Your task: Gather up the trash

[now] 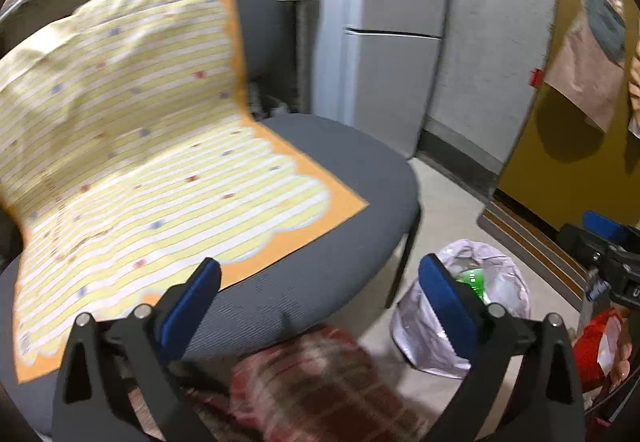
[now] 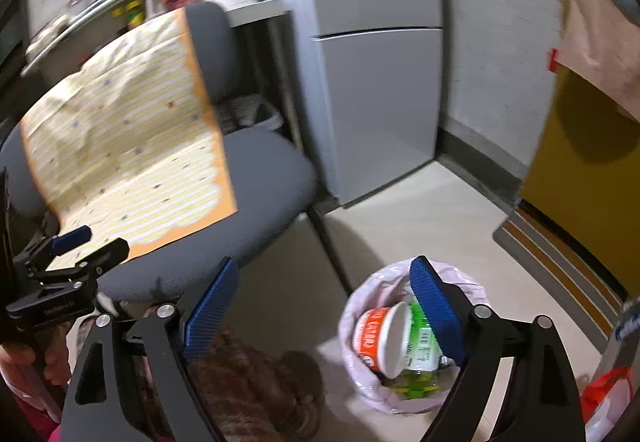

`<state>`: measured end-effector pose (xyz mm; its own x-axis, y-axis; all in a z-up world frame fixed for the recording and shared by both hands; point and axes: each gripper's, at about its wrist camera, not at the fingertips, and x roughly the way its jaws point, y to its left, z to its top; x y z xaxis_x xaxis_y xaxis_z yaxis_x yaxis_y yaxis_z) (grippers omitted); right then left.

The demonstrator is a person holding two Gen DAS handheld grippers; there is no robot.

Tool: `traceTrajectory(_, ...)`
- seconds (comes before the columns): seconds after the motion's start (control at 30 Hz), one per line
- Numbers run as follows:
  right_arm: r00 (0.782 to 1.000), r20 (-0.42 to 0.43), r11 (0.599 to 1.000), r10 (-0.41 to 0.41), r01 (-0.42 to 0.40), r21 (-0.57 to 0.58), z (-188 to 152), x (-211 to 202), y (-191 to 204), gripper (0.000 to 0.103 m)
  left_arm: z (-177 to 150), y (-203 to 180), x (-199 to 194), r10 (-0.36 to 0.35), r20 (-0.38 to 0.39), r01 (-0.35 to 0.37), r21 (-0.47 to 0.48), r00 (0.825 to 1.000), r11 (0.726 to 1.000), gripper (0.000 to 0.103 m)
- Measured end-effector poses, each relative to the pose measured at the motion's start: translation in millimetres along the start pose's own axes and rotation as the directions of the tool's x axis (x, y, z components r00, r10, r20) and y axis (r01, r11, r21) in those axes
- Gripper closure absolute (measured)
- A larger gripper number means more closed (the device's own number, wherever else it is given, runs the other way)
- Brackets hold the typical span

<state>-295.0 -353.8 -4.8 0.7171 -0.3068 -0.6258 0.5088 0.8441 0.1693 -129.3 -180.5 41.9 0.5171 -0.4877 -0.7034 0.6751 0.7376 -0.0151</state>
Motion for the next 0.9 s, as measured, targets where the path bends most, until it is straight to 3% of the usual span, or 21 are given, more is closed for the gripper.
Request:
traceTrajectory(0.4,0.998,-0.054,0.998,0.019,-0.023,-0.063,-2.1,-15.3,23.2,0.008,-27.9,28.2,-29.9,0.125,-0.115,-0.13,-0.042,0.986,0.991,0.007)
traceTrajectory(0.63,0.998,-0.053,0.996,0.017,-0.022,-0.089,-3.2,-21.3,28.5,0.008,-30.0,44.5,-50.8,0.195,-0.11,-0.203,-0.073,0.975,0.976,0.007)
traceTrajectory(0.9,0.998,-0.055,0.996,0.015,-0.02,-0.086,-2.7,-22.1,26.0,0.008,-28.5,47.6,-51.8,0.203,-0.111,-0.212,-0.084,0.973,0.974,0.007)
